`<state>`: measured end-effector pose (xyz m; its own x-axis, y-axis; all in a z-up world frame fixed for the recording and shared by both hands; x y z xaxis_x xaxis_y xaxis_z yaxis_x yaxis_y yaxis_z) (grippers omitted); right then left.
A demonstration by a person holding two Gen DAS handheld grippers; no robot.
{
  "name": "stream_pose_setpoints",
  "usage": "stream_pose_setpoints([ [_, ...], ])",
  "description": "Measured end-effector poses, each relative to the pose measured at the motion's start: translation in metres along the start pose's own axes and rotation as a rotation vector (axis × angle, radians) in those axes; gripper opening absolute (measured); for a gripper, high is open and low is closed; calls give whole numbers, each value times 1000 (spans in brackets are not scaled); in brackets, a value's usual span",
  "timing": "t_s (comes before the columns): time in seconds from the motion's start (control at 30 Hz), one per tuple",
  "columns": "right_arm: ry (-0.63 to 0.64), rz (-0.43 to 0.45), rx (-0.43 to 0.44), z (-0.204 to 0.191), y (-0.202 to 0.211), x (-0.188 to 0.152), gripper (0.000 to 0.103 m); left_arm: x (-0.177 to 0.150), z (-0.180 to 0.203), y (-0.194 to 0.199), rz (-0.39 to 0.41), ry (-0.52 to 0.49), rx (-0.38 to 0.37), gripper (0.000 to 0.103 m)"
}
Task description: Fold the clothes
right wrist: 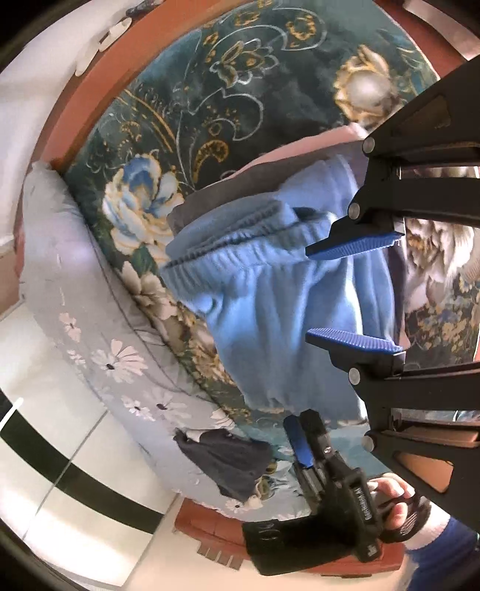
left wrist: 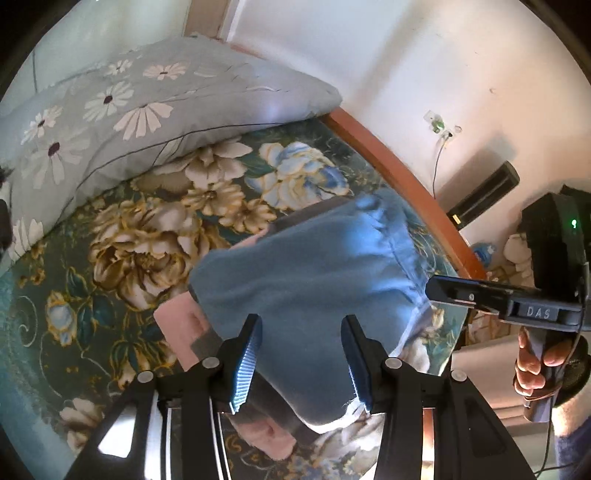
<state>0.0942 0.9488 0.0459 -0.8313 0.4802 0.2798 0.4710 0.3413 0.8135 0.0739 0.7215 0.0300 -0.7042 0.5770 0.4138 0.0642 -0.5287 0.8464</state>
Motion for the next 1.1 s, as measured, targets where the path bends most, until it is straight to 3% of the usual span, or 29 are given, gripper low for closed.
stream_pose_setpoints([
  [0.17, -47, 12, 15, -4, 8, -32, 40, -22, 11, -12, -30, -58, 23, 51],
  [0.53, -119, 31, 32, -9, 12, -81, 40, -34, 12, 5, -8, -40, 43, 52],
  [0.73, -142, 31, 35, -21, 0, -107, 40, -71, 6, 3, -71, 42, 53, 54],
  [0.83, -148, 31, -2, -27, -12, -119, 40, -89, 1, -2, -109, 77, 60, 55],
  [1.0, -109, 35, -82, -39, -27, -130, 41, -100, -5, -4, -123, 96, 83, 70],
  [1.1, -95, 34, -114, -42, -30, -134, 55, -104, -8, -3, -123, 103, 98, 81],
])
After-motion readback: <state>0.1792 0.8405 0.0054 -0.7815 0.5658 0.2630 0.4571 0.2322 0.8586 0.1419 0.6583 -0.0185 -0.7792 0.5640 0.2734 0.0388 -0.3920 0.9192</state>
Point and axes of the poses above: each gripper's, at about its wrist camera, not at the fingertips, and y roughly against the way its jaws point, z to its right, x to its top, the point moved 1 cm from there along -y, roughly the way its jaws point, and after that the axes turned 2 degrees about -y, right-handed, at the moved point
